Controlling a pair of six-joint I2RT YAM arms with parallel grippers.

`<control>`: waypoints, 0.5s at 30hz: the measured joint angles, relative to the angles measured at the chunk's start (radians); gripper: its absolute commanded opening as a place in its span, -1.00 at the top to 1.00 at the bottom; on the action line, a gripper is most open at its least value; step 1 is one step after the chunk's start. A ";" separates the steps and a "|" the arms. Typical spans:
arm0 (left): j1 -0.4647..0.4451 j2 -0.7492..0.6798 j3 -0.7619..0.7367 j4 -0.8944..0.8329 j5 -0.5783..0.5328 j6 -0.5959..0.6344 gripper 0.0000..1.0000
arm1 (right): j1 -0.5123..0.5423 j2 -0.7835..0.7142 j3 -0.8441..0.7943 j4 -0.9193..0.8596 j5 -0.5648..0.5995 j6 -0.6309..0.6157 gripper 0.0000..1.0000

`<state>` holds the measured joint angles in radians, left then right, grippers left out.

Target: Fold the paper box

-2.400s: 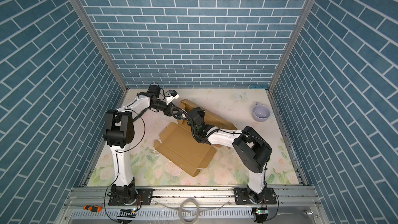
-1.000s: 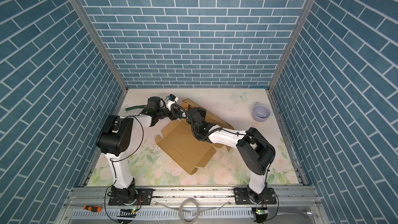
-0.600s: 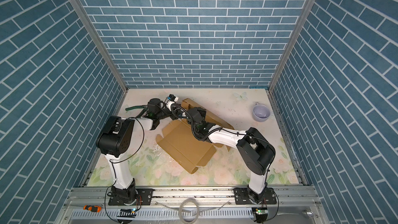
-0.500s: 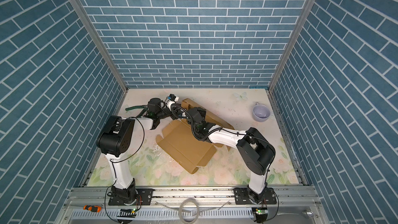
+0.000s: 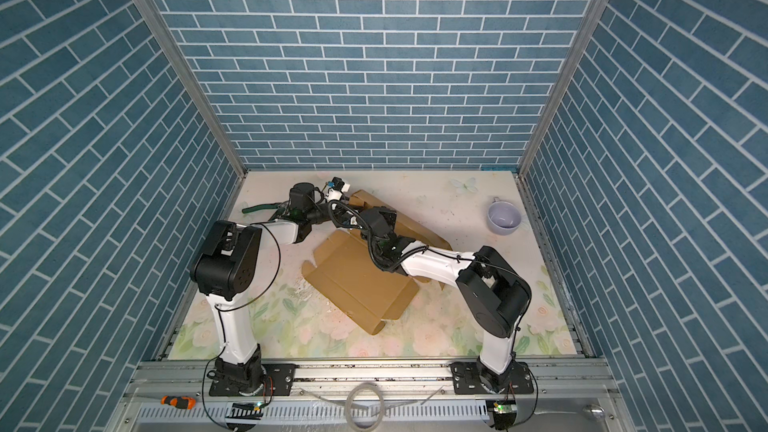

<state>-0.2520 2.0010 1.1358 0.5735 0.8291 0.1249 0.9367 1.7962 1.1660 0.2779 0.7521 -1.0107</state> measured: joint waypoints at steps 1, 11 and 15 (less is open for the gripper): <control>0.000 0.000 -0.005 0.006 -0.006 0.002 0.30 | 0.005 0.001 0.000 0.003 0.007 -0.001 1.00; -0.010 -0.013 -0.135 0.241 -0.161 -0.026 0.76 | 0.064 0.078 0.000 0.164 0.143 -0.101 1.00; -0.017 -0.027 -0.196 0.332 -0.243 -0.032 0.79 | 0.093 0.126 0.000 0.275 0.204 -0.172 1.00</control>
<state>-0.2691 1.9743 0.9401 0.9051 0.5858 0.0933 1.0302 1.9221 1.1660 0.5526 0.9558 -1.1824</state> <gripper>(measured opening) 0.125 0.057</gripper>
